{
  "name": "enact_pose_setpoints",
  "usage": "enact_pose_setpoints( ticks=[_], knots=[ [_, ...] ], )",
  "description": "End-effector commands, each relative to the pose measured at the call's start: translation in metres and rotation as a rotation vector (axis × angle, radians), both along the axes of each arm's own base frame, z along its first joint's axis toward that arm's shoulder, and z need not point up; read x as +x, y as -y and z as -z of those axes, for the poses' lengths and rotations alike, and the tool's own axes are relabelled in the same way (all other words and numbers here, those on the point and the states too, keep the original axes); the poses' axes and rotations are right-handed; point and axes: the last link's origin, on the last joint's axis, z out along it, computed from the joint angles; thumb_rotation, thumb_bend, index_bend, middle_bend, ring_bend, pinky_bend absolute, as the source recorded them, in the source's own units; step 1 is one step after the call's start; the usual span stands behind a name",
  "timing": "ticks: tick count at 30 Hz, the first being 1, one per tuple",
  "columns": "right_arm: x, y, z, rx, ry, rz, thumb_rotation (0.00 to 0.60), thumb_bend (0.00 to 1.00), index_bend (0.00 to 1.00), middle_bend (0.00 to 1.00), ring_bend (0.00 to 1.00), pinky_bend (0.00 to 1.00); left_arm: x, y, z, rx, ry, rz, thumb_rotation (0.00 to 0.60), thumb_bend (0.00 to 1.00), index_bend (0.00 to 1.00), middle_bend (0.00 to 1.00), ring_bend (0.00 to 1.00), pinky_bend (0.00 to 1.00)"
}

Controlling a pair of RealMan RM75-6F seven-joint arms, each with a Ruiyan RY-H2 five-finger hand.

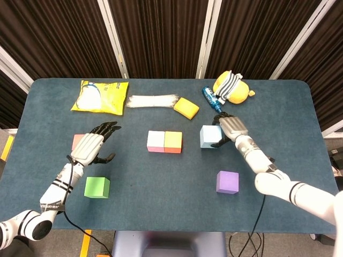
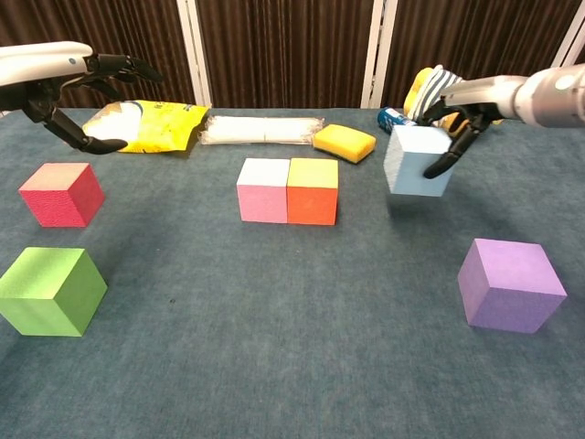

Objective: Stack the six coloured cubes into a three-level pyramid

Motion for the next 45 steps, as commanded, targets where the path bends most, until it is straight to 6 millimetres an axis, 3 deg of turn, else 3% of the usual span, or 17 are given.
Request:
enact_pose_setpoints(
  ticks=[1,19,45],
  knots=[
    [0.021,0.004,0.018,0.026,-0.015,-0.011,0.529,0.19,0.52,0.26,0.12,0.25,-0.001,0.001,0.0,-0.005,0.001,0.003,0.6,0.35,0.13,0.05,0.0,0.14],
    [0.054,0.003,0.068,0.047,-0.083,0.023,0.528,0.19,0.49,0.26,0.12,0.25,-0.013,0.001,0.005,-0.041,0.041,-0.003,0.6,0.35,0.13,0.05,0.0,0.14],
    [0.059,0.007,0.078,0.027,-0.115,0.021,0.528,0.19,0.48,0.26,0.12,0.25,-0.016,-0.001,0.01,-0.071,0.058,-0.006,0.6,0.35,0.13,0.05,0.0,0.14]
  ],
)
